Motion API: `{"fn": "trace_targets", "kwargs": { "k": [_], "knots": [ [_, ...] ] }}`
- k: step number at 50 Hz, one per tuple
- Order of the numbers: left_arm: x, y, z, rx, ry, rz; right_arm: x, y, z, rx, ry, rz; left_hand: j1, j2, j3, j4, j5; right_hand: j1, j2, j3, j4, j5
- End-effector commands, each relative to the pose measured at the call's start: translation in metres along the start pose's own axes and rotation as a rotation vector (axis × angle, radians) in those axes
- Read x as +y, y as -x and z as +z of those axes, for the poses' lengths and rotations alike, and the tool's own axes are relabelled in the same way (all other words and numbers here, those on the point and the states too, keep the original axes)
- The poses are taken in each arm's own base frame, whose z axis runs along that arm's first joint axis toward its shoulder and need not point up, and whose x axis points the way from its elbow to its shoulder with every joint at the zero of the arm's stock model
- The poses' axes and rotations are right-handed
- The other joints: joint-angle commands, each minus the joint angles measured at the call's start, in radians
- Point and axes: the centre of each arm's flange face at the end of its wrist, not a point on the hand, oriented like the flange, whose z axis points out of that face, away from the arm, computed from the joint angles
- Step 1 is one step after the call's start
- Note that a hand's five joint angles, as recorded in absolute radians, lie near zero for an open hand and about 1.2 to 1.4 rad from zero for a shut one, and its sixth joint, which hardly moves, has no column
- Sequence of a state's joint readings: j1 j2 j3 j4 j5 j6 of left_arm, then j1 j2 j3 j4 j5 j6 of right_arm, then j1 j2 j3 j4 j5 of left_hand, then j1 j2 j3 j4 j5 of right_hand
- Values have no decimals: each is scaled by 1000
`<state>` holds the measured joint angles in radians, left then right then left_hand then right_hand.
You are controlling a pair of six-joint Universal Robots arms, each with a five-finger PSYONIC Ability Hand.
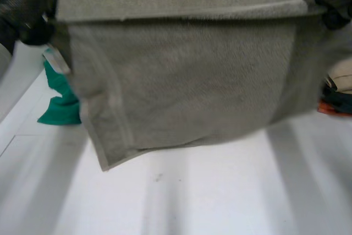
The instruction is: Fold the laundry.
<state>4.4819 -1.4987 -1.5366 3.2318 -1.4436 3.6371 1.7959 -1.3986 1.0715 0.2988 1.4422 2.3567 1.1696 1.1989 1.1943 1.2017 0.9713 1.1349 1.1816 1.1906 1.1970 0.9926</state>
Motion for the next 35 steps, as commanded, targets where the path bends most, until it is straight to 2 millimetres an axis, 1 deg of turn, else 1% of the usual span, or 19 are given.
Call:
{"fn": "trace_targets", "kwargs": {
  "k": [1,2,5,6,9,10,12,14,15,16,19,22,25,27,28,29,32,33,35],
  "knots": [
    [63,-37,24,153,141,-27,47,36,22,-166,172,-1,227,197,202,195,250,261,215,206,199,229],
    [77,-42,36,162,160,-31,51,41,25,-179,181,-6,227,197,202,195,250,261,215,206,199,229],
    [93,-48,59,154,151,-21,64,54,45,-189,184,-11,227,197,202,195,250,261,215,206,199,229],
    [96,-48,76,133,116,-10,66,55,53,-176,174,-13,227,197,202,195,250,261,215,206,199,229],
    [87,-43,106,65,11,13,66,48,85,-49,96,-8,227,197,202,195,250,261,215,206,199,229],
    [72,-34,127,-7,-87,22,63,41,93,8,64,-3,227,197,202,195,250,261,215,206,199,229],
    [51,-22,145,-94,-201,24,44,18,112,197,-78,36,227,197,202,195,250,261,215,206,199,229],
    [15,-7,163,-214,-385,17,28,1,120,324,-202,72,227,197,202,195,250,261,215,206,199,229],
    [4,-3,166,-252,-440,12,14,-11,124,422,-316,97,227,197,202,195,250,261,215,206,199,229],
    [-17,7,169,-317,-544,-5,7,-19,124,471,-379,109,227,197,202,195,250,261,215,206,199,229],
    [-43,22,169,-401,-681,-39,-10,-33,119,569,-510,119,227,197,202,195,250,261,215,206,199,229],
    [-46,26,169,-421,-699,-55,-15,-30,114,557,-524,124,227,197,202,195,250,261,215,206,199,229],
    [-35,18,169,-403,-647,-63,-15,-17,111,504,-505,129,227,197,202,195,250,261,215,206,199,229],
    [-11,5,168,-360,-561,-70,-9,-5,110,452,-469,131,227,197,202,195,250,261,215,206,199,229],
    [-2,2,166,-349,-530,-69,1,7,110,394,-416,135,227,197,202,195,250,261,215,206,199,229],
    [19,-10,162,-314,-454,-69,6,12,109,369,-391,136,227,197,202,195,250,261,215,206,199,229],
    [37,-20,149,-271,-379,-71,27,38,105,243,-280,143,227,197,202,195,250,261,215,206,199,229],
    [49,-26,138,-247,-329,-70,32,43,104,218,-256,142,227,197,202,195,250,261,215,206,199,229],
    [62,-34,127,-218,-277,-72,53,66,101,126,-170,150,227,197,202,195,250,261,215,206,199,229]
  ]
}}
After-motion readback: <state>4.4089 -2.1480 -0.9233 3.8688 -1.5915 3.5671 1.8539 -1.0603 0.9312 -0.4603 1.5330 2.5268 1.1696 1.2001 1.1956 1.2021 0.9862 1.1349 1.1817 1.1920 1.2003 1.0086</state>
